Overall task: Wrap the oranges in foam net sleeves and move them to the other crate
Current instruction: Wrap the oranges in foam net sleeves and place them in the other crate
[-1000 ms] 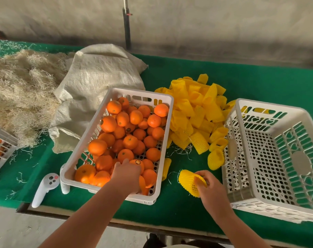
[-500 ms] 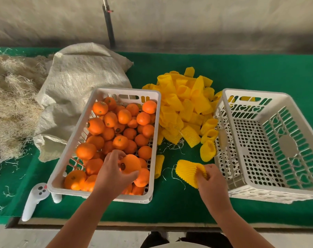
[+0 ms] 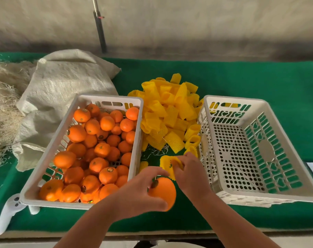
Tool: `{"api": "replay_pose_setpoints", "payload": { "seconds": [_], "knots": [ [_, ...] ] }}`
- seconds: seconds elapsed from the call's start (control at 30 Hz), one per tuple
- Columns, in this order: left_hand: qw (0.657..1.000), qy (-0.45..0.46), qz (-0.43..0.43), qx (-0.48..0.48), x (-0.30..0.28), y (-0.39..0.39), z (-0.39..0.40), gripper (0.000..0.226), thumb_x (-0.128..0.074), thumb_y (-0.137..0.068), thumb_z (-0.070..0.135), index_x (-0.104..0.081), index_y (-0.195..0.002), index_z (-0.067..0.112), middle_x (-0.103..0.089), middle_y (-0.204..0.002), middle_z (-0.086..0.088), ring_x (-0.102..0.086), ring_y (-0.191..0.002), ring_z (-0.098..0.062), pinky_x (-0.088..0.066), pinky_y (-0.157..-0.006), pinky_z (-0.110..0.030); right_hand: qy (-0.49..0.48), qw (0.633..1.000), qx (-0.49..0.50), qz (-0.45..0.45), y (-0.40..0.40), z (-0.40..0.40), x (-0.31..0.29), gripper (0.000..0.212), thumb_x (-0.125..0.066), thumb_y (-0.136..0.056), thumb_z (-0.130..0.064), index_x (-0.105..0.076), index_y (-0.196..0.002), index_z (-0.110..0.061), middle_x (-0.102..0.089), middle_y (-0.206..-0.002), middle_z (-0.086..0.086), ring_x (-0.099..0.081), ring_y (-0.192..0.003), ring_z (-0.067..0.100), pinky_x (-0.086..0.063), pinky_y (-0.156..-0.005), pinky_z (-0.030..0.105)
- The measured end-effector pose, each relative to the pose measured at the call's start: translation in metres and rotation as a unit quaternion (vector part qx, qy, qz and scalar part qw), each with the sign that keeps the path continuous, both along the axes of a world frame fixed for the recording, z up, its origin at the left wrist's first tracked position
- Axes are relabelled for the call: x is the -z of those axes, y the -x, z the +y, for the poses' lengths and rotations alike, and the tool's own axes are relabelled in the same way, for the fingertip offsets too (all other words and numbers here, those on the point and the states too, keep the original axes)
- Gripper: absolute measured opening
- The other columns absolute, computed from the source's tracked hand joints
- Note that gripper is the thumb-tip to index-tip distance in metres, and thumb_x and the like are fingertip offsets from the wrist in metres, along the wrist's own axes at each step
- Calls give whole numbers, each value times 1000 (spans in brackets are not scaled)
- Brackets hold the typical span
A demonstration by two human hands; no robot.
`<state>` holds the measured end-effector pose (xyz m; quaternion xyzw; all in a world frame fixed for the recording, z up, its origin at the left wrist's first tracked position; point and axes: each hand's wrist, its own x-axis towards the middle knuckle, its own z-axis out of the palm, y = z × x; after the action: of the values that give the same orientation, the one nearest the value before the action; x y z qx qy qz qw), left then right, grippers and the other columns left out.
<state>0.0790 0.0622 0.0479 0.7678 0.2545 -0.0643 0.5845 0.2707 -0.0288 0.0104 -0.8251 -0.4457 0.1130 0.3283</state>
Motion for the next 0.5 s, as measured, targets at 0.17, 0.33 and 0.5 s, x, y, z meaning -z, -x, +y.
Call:
{"api": "replay_pose_setpoints", "payload": {
  "seconds": [0.17, 0.33, 0.5],
  "knots": [
    [986, -128, 83, 65, -3, -33, -8, 102, -73, -64, 71, -9, -144, 73, 8, -154, 46, -22, -141, -9, -32, -101, -33, 21, 998, -55, -22, -22, 3, -12, 22, -64, -102, -31, -76, -115, -18, -56, -94, -5, -54, -80, 7, -39, -66, 12],
    [980, -137, 132, 52, -4, -55, -10, 114, -66, -61, 74, -14, -159, 44, -7, -160, 30, -33, -132, -11, -33, -96, -28, 51, 993, -97, -49, -39, 0, -17, 34, -66, -100, -25, -70, -133, -18, -62, -112, 0, -58, -91, 10, -49, -77, 19],
    [960, 196, 69, -188, -13, -69, -7, 100, -84, -55, 39, -48, -147, 27, -41, -146, 1, -53, -125, -26, -59, -91, -36, 89, 982, -155, -55, -54, -4, -18, 46, -65, -101, -20, -56, -146, -24, -53, -137, -2, -63, -109, 14, -51, -87, 20]
  ]
}}
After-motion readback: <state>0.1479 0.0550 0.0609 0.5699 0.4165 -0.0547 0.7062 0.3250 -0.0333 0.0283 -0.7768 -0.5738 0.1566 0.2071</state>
